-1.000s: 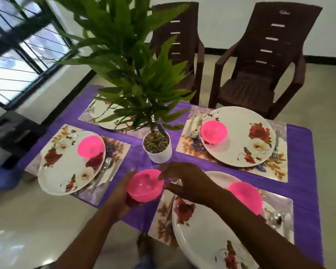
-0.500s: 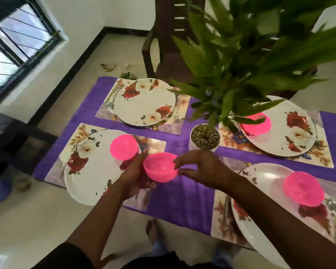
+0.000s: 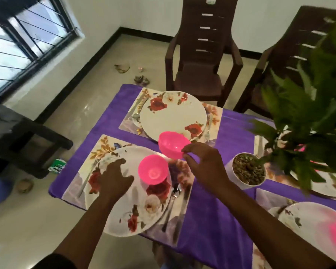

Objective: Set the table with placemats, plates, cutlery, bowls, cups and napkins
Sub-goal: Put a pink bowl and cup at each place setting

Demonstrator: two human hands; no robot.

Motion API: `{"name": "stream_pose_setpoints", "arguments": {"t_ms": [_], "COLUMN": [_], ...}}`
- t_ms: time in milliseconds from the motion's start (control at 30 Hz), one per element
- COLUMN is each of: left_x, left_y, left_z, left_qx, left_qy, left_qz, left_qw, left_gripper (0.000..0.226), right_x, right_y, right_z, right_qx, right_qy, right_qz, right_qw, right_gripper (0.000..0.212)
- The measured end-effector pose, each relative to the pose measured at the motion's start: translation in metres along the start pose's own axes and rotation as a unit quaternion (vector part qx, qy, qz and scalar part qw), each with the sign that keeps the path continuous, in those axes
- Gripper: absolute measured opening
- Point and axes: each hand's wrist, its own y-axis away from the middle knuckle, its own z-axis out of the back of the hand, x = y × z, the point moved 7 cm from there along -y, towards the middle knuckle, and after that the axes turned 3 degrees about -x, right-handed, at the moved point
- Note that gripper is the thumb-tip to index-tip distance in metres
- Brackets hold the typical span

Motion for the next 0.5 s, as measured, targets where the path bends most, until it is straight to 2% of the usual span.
{"name": "stream_pose_setpoints", "arguments": {"t_ms": [133, 300, 500], "left_x": [0.002, 0.016, 0.018], "left_y": [-0.016, -0.020, -0.025], "left_z": [-0.017, -0.021, -0.019], "left_qx": [0.061, 0.032, 0.015], "left_qy": [-0.091, -0.175, -0.187], "left_qz": [-0.072, -0.080, -0.088], "left_qw": [0.991, 0.981, 0.978], "left_gripper": [0.085, 0.092, 0.092], "right_x": [0.005, 0.003, 0.000], "right_y": [-0.052, -0.099, -0.143], "right_z": [-0.047, -0.102, -0.137], "right_qx": [0.007, 0.039, 0.017], "right_qy": [0.042, 0.118, 0.152], "right_qz": [0.010, 0.036, 0.033], "right_qw": [0.999, 0.992, 0.988], "right_gripper": [0.016, 0.019, 0.020]}}
